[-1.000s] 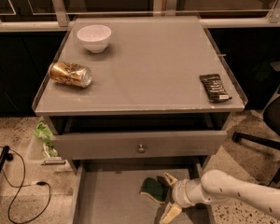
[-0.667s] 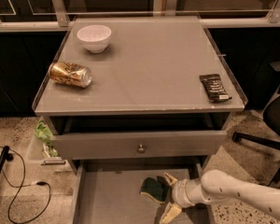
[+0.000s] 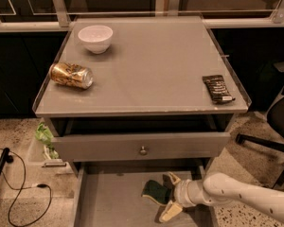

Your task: Pick sponge from middle drawer and place on counter

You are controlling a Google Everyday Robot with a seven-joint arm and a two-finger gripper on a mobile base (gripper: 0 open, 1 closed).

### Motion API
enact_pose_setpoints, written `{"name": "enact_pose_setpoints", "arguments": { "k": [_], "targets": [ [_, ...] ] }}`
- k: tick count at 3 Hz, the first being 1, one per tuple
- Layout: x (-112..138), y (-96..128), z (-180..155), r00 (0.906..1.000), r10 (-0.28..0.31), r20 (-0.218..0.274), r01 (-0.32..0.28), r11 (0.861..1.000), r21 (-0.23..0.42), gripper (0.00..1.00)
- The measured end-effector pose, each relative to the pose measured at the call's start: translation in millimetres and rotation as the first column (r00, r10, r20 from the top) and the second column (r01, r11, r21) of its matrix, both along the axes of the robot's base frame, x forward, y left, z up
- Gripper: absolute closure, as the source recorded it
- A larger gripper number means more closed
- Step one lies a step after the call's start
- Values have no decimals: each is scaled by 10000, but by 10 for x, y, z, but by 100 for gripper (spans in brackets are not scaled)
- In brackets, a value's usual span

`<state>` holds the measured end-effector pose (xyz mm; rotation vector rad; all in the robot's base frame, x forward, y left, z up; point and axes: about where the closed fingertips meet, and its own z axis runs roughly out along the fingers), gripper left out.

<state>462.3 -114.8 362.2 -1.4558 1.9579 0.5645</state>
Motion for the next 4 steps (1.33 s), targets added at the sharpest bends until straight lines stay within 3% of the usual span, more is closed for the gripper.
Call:
{"name": "enact_pose_setpoints", "arguments": {
  "k": [1,2,4],
  "targets": [
    [4,0,-1,10000,-14,8,15,10000,-3,0],
    [4,0,-1,10000,-14,7,14,10000,-3,19],
    [4,1,-2,10000,-14,7,14,10000,-3,65]
  ]
}}
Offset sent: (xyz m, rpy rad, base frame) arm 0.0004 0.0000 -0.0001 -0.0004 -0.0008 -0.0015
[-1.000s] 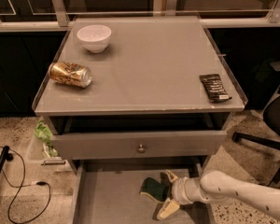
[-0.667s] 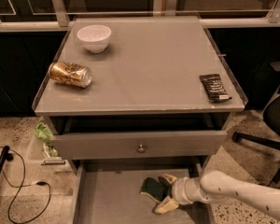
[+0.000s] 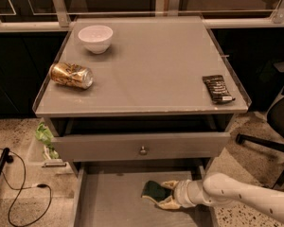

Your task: Pick sponge from middle drawer and place on counter

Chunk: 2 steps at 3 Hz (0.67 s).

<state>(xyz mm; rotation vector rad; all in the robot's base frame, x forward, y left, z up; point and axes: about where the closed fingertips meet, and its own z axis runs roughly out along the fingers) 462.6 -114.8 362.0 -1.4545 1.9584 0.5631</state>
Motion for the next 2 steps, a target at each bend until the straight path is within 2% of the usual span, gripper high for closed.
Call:
{"name": "enact_pose_setpoints", "arguments": {
  "k": [1,2],
  "targets": [
    [0,1,0,10000,1,-1,-1,10000,1,89],
    [0,1,0,10000,1,-1,-1,10000,1,100]
  ]
}}
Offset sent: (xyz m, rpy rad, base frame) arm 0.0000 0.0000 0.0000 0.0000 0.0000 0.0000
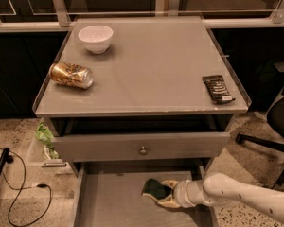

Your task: Pick sponge from middle drawer and place on counter

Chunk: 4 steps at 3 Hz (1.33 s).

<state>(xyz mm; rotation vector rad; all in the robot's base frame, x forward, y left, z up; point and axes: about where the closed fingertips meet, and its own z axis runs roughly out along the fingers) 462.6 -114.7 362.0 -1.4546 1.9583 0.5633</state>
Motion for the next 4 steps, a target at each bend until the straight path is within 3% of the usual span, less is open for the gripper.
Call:
{"name": "enact_pose_setpoints", "arguments": {
  "k": [2,3,4],
  "targets": [
    [-111,59,174,9995,200,240,-203,9997,103,100],
    [-317,134,577,9963,491,708,-493,9988,13,100],
    [-585,125,1150,9865,909,1363,-914,9958,-26,100]
  ]
}}
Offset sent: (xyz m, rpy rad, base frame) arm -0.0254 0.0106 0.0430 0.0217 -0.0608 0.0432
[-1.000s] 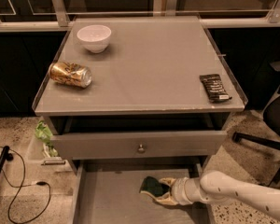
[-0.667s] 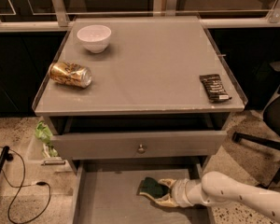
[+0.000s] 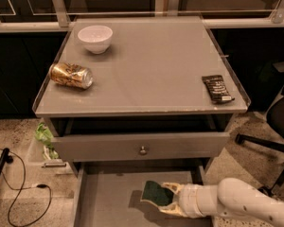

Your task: Pick sponge from middle drawer and place on counter

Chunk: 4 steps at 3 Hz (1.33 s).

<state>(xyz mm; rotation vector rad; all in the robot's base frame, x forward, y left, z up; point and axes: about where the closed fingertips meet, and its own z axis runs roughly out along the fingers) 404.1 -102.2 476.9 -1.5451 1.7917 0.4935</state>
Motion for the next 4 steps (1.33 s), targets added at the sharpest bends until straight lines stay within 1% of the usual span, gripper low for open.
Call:
{"name": "enact_pose_setpoints", "arguments": {
  "k": [1,2,3,4],
  "targets": [
    [-266,-101,593,9960,152,878,-133,9997,-220,100],
    [-478,-202,1175,9854,259,1681,-145,9975,-689,100],
    [-426,-381,1787,9782,431,2032,-266,9962,-831,100],
    [-50,-686,2630,9739,678,2164,-693,9976,-7,100]
  ]
}}
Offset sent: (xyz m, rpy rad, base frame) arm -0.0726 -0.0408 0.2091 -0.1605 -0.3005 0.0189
